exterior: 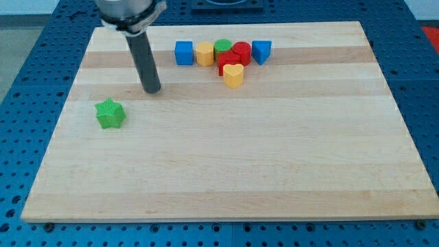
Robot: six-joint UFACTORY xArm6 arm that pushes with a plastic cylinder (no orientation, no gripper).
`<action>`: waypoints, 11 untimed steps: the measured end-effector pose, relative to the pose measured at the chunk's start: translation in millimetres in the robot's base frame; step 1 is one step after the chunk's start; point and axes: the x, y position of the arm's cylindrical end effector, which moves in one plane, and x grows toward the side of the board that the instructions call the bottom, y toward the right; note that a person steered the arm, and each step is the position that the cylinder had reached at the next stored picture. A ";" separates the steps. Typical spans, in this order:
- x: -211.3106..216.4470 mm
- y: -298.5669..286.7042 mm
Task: Push the green star to the bottom left
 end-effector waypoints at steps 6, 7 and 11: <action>63.9 -97.0; 71.6 -122.5; 139.2 -109.1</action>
